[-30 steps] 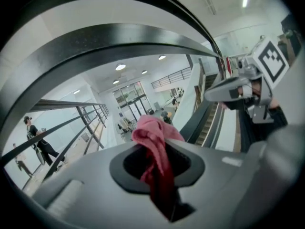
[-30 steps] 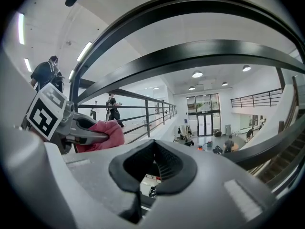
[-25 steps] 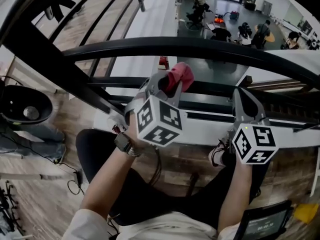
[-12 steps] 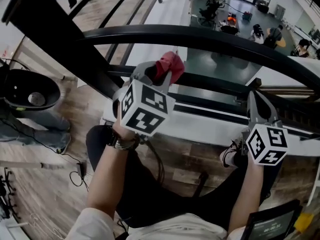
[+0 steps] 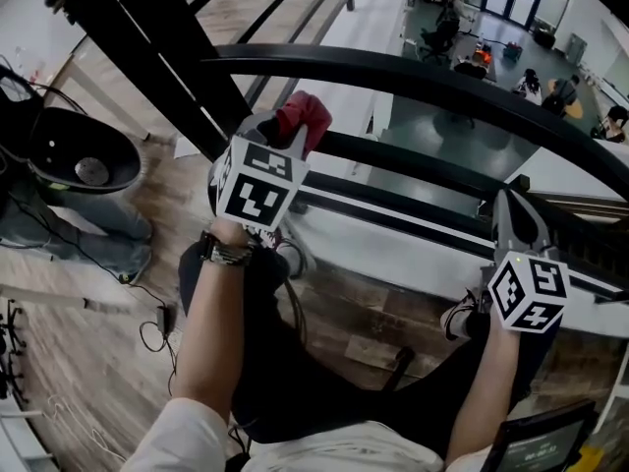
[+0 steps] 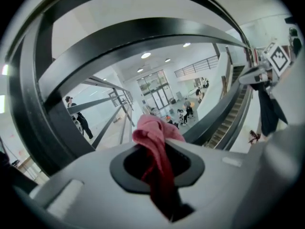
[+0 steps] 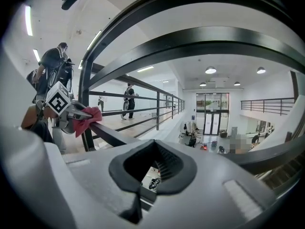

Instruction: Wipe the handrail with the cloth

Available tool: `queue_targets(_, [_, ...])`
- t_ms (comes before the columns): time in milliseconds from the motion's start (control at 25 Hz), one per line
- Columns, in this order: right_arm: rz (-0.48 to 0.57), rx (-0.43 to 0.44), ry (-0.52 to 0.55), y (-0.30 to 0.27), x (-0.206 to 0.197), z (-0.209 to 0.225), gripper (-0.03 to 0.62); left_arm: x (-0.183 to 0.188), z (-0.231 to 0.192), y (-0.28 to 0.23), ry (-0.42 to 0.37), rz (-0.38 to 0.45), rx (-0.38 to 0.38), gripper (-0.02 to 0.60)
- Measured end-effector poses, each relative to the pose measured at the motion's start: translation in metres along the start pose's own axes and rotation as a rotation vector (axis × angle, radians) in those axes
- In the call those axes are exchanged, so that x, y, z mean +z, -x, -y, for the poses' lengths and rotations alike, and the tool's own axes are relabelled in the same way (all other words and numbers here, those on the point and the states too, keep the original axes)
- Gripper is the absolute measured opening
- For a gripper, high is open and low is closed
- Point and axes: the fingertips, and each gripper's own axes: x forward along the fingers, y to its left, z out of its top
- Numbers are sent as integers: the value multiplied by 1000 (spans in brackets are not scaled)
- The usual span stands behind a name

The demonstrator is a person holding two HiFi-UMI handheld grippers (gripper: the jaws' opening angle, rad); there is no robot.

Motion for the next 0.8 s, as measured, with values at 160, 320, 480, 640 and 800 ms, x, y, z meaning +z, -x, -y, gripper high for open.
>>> queue_targets(160, [1, 6, 1, -2, -1, -3, 2, -9, -14, 1, 5, -9, 43, 67])
queue_targets(320, [5, 11, -3, -1, -4, -1, 2, -20, -29, 3, -5, -30, 107, 67])
queue_targets(480, [7, 11, 9, -1, -1, -4, 2, -34, -50, 5, -39, -68, 191, 64])
queue_targets(640, [5, 12, 12, -4, 1, -7, 2, -43, -60, 6, -204, -141, 309, 66])
queue_targets(800, [11, 14, 12, -2, 4, -8, 2, -32, -72, 18, -362, -158, 478, 71])
